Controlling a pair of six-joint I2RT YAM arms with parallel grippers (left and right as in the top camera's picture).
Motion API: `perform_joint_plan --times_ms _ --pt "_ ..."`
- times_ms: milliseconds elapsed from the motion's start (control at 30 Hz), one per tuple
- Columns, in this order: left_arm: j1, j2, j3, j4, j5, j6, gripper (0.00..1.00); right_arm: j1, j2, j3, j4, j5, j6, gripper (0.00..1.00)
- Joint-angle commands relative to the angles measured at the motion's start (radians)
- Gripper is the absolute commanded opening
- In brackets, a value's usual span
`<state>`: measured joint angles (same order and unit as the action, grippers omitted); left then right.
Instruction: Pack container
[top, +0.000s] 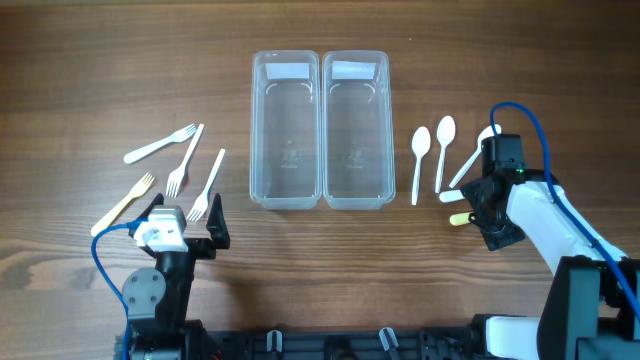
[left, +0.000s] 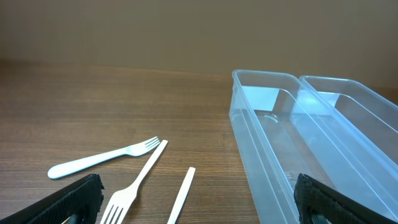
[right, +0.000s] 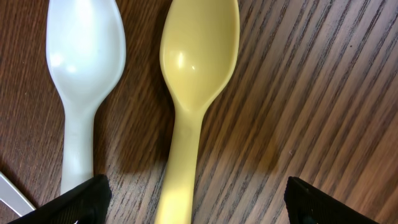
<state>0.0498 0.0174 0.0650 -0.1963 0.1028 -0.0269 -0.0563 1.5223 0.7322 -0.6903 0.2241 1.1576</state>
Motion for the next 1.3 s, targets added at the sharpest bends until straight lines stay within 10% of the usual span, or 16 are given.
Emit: perform_joint_plan --times_ms 0,1267 --pt "0.001 -0.009 -0.006 0.003 0.001 0.019 1.00 -0.003 0.010 -0.008 -0.001 -0.009 -0.006 0.89" --pt "0.001 -0.009 -0.006 0.003 0.001 0.019 1.00 -0.004 0.044 -0.008 0.021 -0.059 0.180 0.63"
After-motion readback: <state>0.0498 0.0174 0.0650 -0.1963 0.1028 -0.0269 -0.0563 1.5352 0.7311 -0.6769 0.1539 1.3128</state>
